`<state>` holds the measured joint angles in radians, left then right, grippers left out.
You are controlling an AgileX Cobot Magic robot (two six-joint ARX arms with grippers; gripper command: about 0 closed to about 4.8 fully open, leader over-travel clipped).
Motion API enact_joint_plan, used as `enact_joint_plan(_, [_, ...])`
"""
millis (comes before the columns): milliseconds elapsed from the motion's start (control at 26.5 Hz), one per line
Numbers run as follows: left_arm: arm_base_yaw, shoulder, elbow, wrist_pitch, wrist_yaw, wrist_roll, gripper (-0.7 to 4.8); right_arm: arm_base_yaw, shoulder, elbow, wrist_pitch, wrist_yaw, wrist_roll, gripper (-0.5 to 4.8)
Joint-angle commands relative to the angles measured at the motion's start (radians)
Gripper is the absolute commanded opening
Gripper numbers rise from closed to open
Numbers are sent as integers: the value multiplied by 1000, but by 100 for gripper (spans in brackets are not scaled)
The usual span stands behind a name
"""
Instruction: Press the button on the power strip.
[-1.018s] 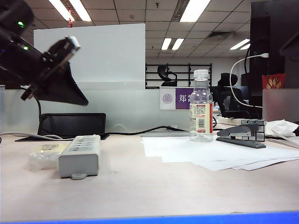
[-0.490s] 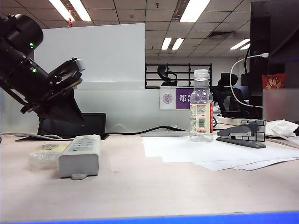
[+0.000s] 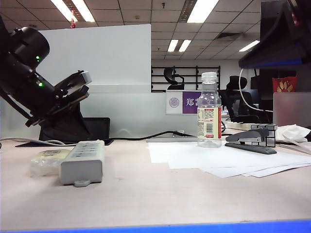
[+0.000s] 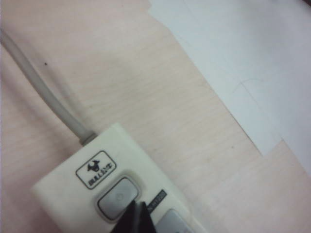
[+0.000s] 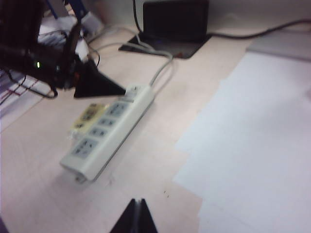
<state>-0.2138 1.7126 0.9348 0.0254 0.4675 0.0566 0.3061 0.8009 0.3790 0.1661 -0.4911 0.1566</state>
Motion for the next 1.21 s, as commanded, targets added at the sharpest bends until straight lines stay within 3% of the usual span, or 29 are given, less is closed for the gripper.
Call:
enact_joint_plan(38, [0, 3, 4, 8, -4, 22, -5, 1, 2, 36, 10, -2, -3, 0])
enact_joint_plan(151, [0, 3, 5, 13, -47, 27, -5, 1, 4, 49, 10, -6, -3, 0])
enact_joint_plan(1206, [-15, 73, 13, 43, -19, 44, -5, 1, 4, 49, 3, -5, -3, 0])
